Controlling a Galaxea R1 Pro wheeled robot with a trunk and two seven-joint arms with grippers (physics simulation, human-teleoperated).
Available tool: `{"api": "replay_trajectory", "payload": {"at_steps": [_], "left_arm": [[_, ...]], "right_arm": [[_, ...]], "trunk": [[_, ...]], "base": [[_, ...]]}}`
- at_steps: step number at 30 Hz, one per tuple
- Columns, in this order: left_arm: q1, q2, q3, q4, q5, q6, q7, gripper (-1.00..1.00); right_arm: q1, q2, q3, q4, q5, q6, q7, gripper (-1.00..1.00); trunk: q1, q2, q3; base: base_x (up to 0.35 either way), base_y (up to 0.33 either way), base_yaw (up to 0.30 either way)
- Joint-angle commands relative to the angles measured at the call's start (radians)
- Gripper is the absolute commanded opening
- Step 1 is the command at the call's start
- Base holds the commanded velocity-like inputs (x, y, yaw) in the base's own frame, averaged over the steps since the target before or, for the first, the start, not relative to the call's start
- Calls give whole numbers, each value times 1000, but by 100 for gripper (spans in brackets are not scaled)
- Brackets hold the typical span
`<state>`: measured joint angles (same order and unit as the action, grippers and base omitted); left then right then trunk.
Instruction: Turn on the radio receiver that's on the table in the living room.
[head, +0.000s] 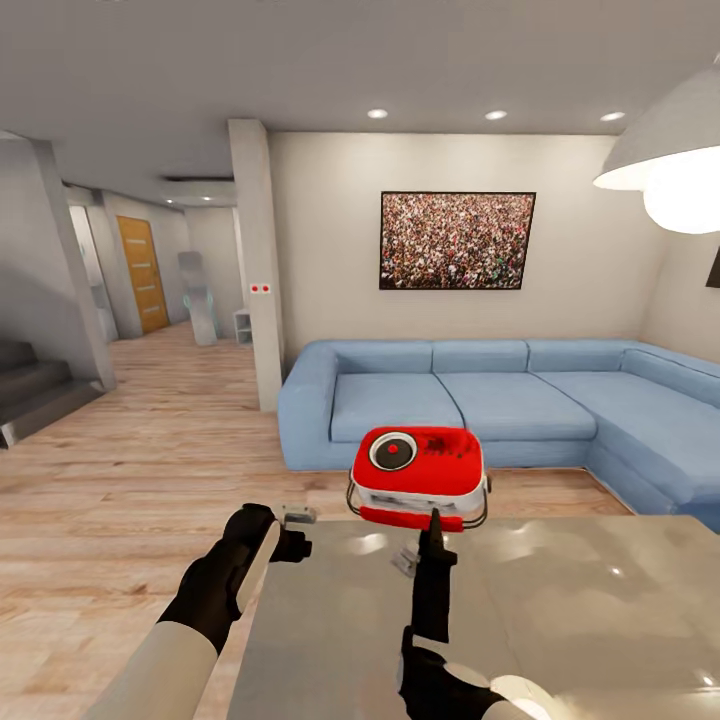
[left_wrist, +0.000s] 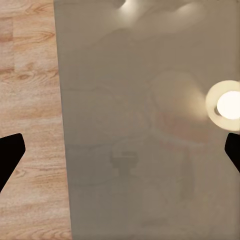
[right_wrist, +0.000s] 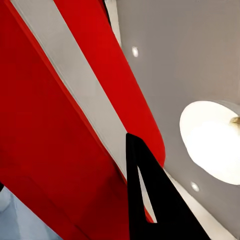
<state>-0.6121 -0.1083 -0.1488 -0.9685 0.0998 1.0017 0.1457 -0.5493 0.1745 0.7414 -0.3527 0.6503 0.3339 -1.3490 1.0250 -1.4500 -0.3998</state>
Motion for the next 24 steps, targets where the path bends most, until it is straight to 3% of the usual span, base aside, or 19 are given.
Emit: {"api": "replay_trajectory", "payload": {"at_steps": [1,17,22,24], "left_arm": [[0,0,0,-1,0,0,0,100],[0,-1,-8,-19,0,0,0,100],[0,-1,-50,-56,0,0,0,100],[0,-1,-103,-117,0,1,-12,100]], "right_arm": [[7,0,4,-2,3,-2,-1,-100],[124,0,9,-3,3,-37,-2,-100],[146,0,9,-2,3,-66,-4,-100],[159,0,9,1,2,-76,-14,-100]], "trunk": [[0,0,0],[0,0,0],[0,0,0],[0,0,0]], "base": [[0,0,0],[0,0,0],[0,0,0],[0,0,0]]}}
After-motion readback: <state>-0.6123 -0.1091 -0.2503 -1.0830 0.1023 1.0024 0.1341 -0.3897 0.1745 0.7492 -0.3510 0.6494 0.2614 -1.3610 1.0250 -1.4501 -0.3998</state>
